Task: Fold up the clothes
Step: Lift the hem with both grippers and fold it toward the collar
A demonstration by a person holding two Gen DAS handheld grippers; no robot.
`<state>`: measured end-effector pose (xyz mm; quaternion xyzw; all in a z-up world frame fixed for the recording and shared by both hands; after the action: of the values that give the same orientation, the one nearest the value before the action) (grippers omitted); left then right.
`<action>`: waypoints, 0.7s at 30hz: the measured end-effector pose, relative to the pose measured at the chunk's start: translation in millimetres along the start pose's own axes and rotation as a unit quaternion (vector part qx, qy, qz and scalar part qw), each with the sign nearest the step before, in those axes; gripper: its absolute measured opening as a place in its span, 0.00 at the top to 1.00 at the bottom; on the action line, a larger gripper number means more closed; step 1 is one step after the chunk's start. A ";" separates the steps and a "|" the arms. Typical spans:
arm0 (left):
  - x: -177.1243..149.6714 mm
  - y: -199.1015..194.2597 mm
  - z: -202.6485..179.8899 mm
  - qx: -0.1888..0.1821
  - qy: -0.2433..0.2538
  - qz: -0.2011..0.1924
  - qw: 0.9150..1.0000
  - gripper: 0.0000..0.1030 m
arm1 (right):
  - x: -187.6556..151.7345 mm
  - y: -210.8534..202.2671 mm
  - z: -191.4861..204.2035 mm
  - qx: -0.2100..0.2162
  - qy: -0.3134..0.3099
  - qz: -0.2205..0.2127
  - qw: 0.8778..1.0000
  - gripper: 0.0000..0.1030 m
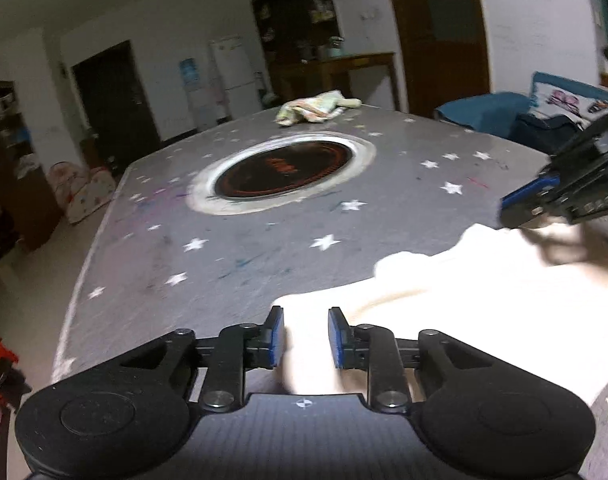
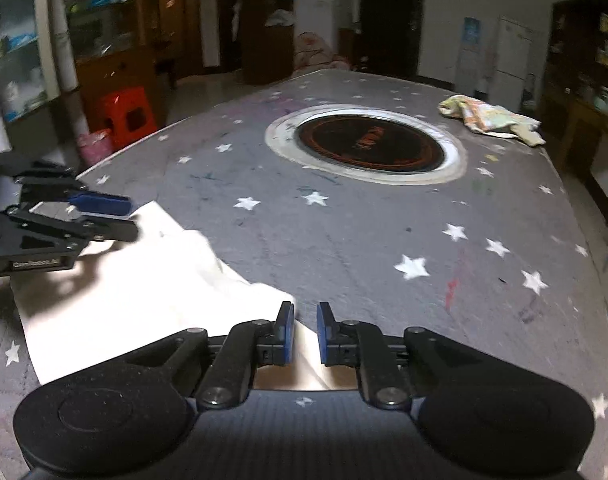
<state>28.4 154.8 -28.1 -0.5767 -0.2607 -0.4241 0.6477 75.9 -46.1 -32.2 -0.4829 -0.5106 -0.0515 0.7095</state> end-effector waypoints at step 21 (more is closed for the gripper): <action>-3.3 -69.7 -100.5 -0.122 0.014 -0.043 0.992 0.56 | -53.2 -52.2 -19.5 -0.033 0.034 0.010 0.999 0.66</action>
<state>-47.7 60.1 -14.1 -0.6335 -0.2220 -0.4882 0.5577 34.4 -110.4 -40.6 -0.5090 -0.4793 -0.0781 0.7107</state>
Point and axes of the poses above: each gripper's, at about its wrist camera, not at the fingertips, and y roughly the way its jaws point, z to its left, x to its top, the point moved 10 cm from there along y, roughly the way its jaws point, and after that the axes turned 3 degrees about -z, right-handed, at the moved point
